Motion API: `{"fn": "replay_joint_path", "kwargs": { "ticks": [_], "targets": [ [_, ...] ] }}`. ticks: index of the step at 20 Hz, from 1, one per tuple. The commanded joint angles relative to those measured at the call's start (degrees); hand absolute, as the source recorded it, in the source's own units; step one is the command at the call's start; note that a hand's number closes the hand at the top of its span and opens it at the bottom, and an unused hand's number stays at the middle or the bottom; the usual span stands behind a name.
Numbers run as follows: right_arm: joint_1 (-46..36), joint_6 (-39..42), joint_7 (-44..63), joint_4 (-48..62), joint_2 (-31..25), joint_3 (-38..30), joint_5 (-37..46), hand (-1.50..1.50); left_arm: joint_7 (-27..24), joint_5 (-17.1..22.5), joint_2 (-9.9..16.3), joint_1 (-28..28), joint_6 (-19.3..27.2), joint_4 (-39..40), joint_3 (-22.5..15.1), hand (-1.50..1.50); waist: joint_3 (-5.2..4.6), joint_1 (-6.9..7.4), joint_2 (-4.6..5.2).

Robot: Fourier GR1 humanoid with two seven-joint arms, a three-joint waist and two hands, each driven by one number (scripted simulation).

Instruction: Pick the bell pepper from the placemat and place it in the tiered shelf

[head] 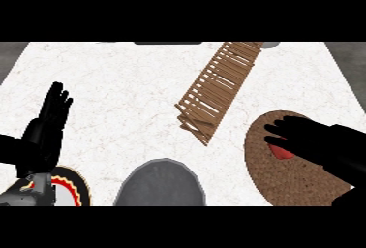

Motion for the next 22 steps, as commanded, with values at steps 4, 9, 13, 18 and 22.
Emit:
{"fn": "replay_joint_path", "kwargs": {
  "ticks": [4,9,13,18,22],
  "targets": [
    [0.09,-5.11,7.38,0.41,5.12,6.40,18.93,-1.50,0.84,0.46,-0.09,-1.13,-1.39,-1.29,0.86,0.00,0.00,1.01,0.24],
    [3.99,-7.81,3.77,6.05,4.20,4.00,25.35,-1.50,-2.99,-2.44,-3.43,-0.49,-0.20,3.45,-0.28,0.00,0.01,0.38,0.24],
    [3.13,-8.18,-1.27,12.52,9.48,0.89,26.79,-1.50,1.38,-2.63,-3.19,0.10,-0.90,-1.61,0.81,0.00,0.01,0.77,0.22],
    [3.04,-7.72,-3.97,14.46,13.95,-0.92,30.46,-1.50,1.42,-2.39,-2.77,1.60,-3.70,-3.38,2.70,0.00,0.01,0.76,0.19],
    [5.18,-13.07,-8.35,21.13,15.33,0.25,35.62,-1.50,-0.55,-4.76,-5.23,1.39,-2.71,-0.50,1.08,0.00,0.02,0.72,0.23]
  ]
}}
